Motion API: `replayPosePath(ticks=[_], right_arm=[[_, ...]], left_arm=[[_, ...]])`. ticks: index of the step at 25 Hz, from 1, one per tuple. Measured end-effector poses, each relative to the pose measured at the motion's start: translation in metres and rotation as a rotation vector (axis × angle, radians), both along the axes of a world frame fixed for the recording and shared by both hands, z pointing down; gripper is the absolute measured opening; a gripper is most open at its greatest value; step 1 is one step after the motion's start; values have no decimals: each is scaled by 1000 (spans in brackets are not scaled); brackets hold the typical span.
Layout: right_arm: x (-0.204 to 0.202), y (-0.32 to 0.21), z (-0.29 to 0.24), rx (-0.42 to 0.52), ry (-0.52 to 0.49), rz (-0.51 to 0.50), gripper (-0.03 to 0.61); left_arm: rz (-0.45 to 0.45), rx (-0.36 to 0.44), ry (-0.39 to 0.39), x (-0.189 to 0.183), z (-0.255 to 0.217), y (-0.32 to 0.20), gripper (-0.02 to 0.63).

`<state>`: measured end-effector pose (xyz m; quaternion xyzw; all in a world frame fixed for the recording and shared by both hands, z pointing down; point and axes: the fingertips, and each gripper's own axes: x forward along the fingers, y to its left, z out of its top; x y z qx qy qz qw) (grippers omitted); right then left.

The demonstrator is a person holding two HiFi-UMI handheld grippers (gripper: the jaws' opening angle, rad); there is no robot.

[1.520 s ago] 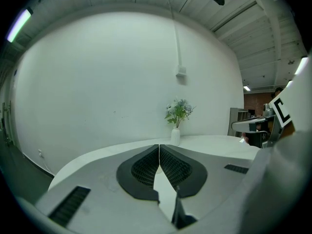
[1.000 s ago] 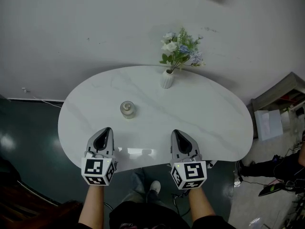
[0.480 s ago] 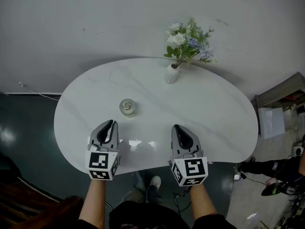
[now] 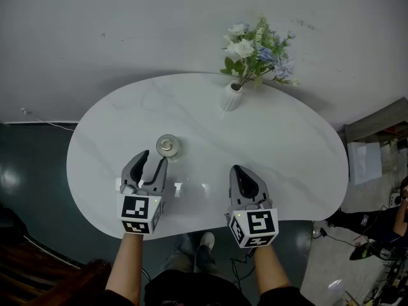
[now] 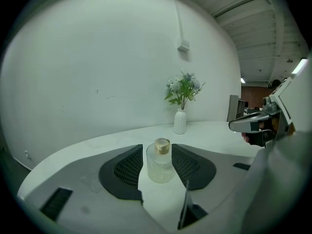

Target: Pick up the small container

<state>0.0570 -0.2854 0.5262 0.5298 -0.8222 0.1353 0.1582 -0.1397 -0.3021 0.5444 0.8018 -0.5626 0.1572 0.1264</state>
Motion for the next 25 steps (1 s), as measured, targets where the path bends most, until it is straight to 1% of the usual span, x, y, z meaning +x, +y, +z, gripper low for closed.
replayPosePath(ticks=[7, 16, 21, 25], right_arm=[[-3, -16, 9, -16, -1, 0, 66], [3, -26, 19, -39, -2, 25, 66], [2, -28, 19, -37, 0, 25, 66], [2, -27, 21, -39, 9, 21, 66]], left_arm=[[20, -13, -6, 9, 10, -17, 177], [43, -29, 5, 17, 18, -33, 176], [44, -20, -5, 18, 20, -35, 176], [44, -17, 10, 19, 21, -36, 176]])
